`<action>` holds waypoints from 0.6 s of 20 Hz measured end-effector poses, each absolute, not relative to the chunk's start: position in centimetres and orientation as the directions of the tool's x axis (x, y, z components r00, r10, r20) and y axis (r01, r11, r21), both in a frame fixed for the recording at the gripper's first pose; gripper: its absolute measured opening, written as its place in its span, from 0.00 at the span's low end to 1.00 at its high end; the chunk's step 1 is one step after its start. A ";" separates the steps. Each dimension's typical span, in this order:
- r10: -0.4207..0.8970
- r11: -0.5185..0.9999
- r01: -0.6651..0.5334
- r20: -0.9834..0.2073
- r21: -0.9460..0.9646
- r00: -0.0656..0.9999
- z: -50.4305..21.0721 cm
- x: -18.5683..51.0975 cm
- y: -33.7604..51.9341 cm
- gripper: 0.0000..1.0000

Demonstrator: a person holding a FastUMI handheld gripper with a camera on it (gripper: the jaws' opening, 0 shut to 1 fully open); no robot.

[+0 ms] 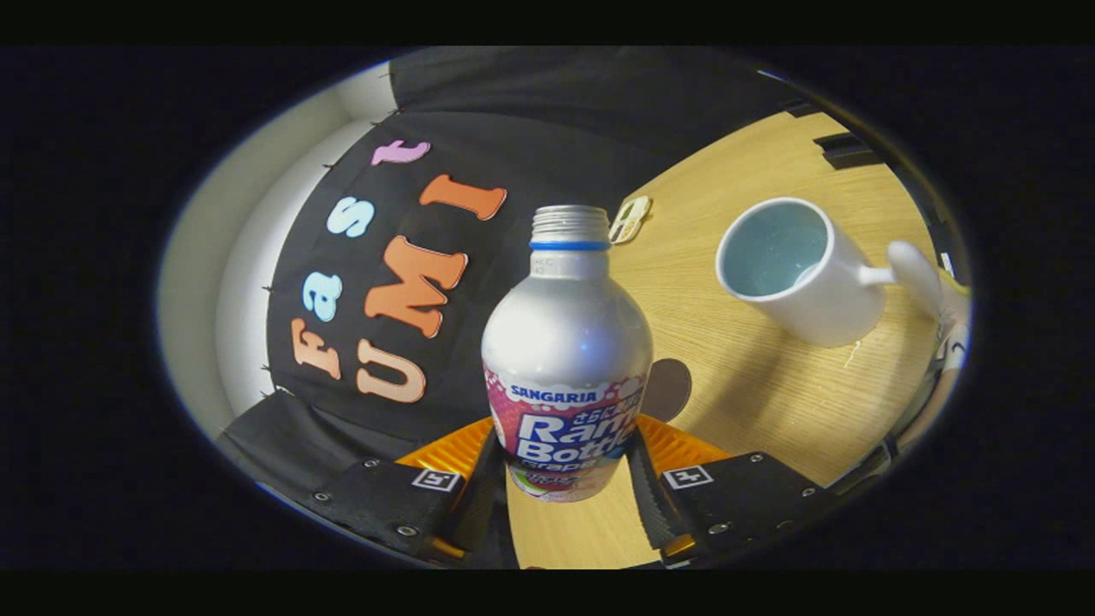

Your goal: Take the bottle from table, then pour the juice into the cup, finally place the bottle on the coaster

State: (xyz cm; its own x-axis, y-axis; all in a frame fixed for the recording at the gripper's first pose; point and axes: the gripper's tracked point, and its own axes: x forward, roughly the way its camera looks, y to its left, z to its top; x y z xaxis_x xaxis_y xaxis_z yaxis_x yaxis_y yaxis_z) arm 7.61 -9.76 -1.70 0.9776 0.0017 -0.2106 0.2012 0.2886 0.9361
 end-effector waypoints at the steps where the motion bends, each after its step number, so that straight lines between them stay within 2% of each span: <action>1: 0.005 0.264 0.203 -0.211 0.943 0.977 -1.7 7.6 -9.6 0.71; 12: -0.006 0.005 0.199 -0.199 0.980 0.980 -0.3 8.1 -10.4 0.71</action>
State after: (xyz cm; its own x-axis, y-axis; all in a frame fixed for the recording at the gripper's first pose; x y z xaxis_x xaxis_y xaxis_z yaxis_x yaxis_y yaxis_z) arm 8.07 -10.42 -0.33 0.9800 -0.0060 -0.1989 0.1989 0.0052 0.9800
